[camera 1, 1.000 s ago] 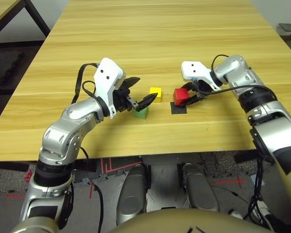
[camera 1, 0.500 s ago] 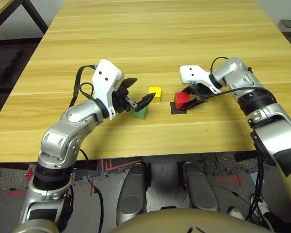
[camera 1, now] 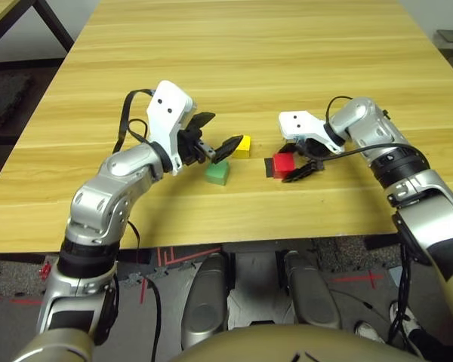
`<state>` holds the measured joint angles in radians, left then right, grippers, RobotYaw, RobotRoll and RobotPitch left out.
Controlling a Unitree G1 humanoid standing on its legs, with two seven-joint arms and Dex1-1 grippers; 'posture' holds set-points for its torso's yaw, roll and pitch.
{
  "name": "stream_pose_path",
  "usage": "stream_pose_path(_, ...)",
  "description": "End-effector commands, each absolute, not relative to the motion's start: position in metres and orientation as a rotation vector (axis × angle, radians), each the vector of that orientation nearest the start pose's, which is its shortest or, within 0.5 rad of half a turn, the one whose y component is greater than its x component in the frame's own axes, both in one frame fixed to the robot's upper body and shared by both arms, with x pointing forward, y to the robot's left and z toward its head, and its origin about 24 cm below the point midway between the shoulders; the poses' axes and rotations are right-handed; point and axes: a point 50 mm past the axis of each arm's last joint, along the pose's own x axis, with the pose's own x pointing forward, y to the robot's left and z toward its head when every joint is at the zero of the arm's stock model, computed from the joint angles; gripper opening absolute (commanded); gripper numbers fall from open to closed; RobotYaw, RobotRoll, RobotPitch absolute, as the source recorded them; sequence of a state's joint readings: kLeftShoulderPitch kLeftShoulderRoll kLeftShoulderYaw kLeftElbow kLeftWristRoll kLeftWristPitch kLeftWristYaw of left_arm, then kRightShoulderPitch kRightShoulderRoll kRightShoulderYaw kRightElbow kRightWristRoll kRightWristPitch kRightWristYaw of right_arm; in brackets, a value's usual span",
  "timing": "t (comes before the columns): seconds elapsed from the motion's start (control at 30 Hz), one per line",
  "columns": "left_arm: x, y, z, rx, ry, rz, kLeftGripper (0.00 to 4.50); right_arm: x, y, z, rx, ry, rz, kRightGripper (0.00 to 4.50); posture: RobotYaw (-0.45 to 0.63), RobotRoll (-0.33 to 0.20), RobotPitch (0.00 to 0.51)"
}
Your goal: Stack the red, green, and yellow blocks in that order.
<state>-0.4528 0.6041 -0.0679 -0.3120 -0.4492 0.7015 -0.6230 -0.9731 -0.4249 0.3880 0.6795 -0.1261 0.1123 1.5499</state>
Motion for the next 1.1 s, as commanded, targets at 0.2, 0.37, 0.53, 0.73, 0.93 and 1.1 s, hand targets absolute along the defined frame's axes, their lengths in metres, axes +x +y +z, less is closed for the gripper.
stream_pose_path(0.2, 0.321, 0.160, 0.185, 0.476, 0.144, -1.078, 4.50, 0.360, -0.172, 0.212, -0.627, 0.338, 1.509, 4.47, 0.46, -0.230, 0.124)
stream_pose_path(0.37, 0.347, 0.155, 0.184, 0.551, 0.169, -1.165, 4.50, 0.358, -0.194, 0.224, -0.570, 0.339, 1.418, 4.47, 0.38, -0.208, 0.108)
stream_pose_path(0.53, 0.360, 0.147, 0.171, 0.607, 0.235, -1.265, 4.50, 0.351, -0.199, 0.220, -0.525, 0.342, 1.377, 4.47, 0.32, -0.193, 0.101)
stream_pose_path(0.73, 0.366, 0.144, 0.164, 0.642, 0.262, -1.323, 4.50, 0.341, -0.200, 0.218, -0.498, 0.345, 1.339, 4.47, 0.27, -0.180, 0.098)
stream_pose_path(0.93, 0.367, 0.154, 0.175, 0.683, 0.245, -1.320, 4.50, 0.336, -0.200, 0.216, -0.479, 0.352, 1.314, 4.47, 0.28, -0.178, 0.095)
stream_pose_path(1.1, 0.344, 0.178, 0.194, 0.708, 0.249, -1.332, 4.50, 0.338, -0.201, 0.214, -0.468, 0.360, 1.297, 4.47, 0.32, -0.169, 0.094)
